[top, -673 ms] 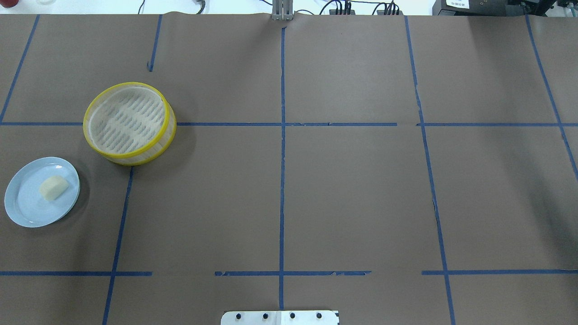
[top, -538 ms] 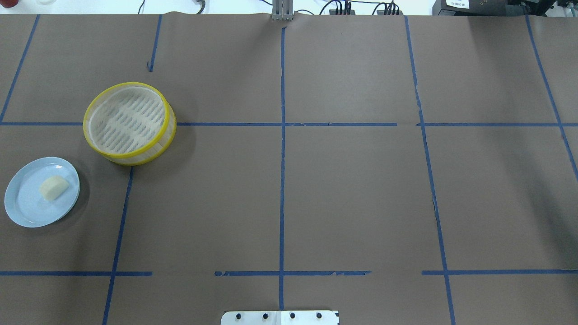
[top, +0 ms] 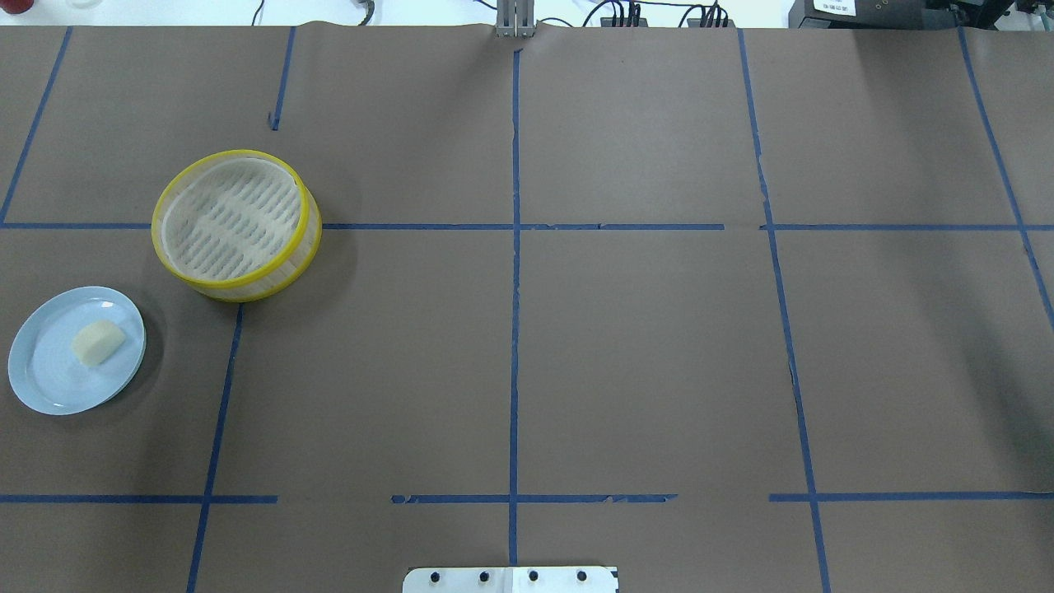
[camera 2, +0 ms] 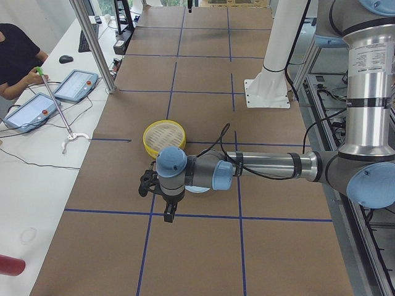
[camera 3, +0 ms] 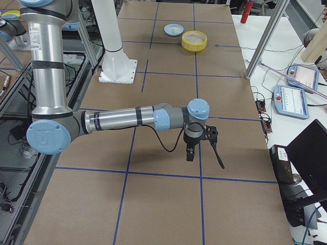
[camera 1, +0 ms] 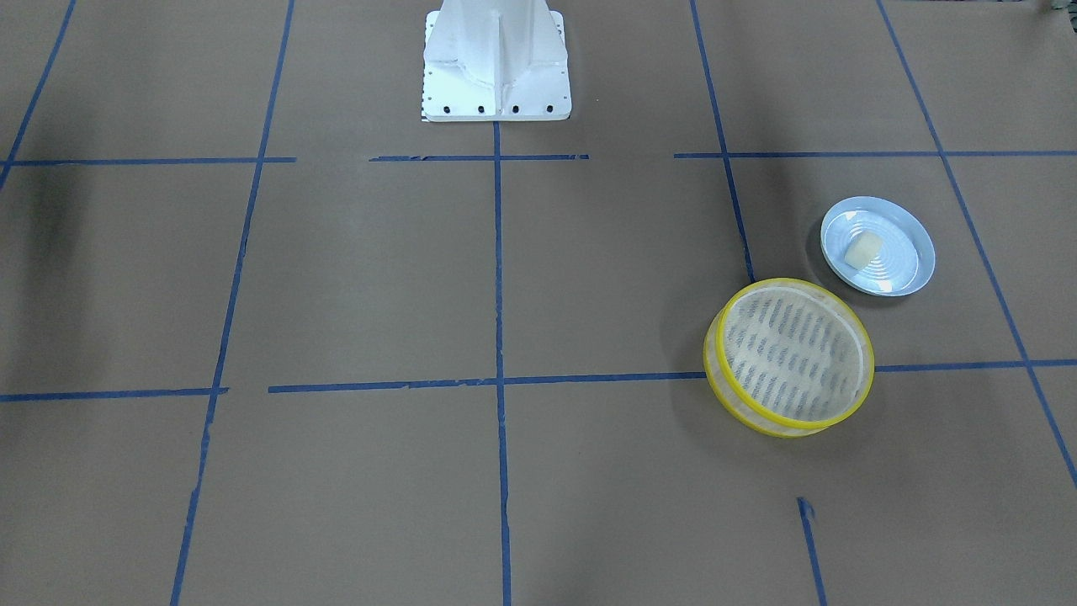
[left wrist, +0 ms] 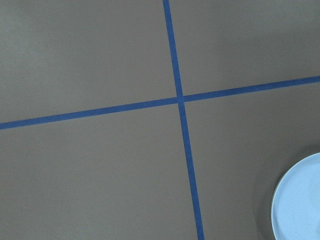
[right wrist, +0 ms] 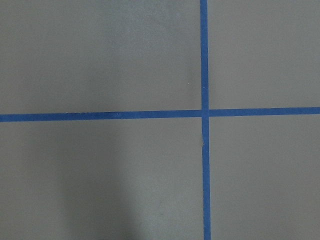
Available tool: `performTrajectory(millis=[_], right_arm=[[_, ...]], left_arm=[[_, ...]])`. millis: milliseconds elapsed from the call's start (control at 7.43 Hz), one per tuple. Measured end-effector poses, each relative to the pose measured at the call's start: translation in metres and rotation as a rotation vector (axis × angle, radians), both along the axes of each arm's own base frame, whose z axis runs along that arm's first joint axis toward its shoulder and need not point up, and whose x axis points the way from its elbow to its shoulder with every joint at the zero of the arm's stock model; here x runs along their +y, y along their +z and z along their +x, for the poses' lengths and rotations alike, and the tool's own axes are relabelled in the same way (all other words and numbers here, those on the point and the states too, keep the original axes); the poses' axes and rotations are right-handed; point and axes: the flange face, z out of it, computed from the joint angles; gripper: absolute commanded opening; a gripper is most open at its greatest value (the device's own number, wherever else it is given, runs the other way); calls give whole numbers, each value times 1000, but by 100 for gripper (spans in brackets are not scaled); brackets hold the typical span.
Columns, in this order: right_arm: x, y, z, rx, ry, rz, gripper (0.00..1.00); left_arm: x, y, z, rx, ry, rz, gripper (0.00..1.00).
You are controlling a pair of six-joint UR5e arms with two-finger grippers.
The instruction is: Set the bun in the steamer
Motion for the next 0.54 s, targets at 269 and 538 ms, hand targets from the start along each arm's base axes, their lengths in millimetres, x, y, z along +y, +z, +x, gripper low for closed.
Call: performTrajectory(millis=[269, 538], right_arm=[[0, 0, 0, 0, 0, 0, 100], [0, 0, 0, 0, 0, 0, 100]], left_arm=[[-5, -38, 18, 9, -26, 13, 100], [-6, -82, 74, 38, -37, -31, 100]])
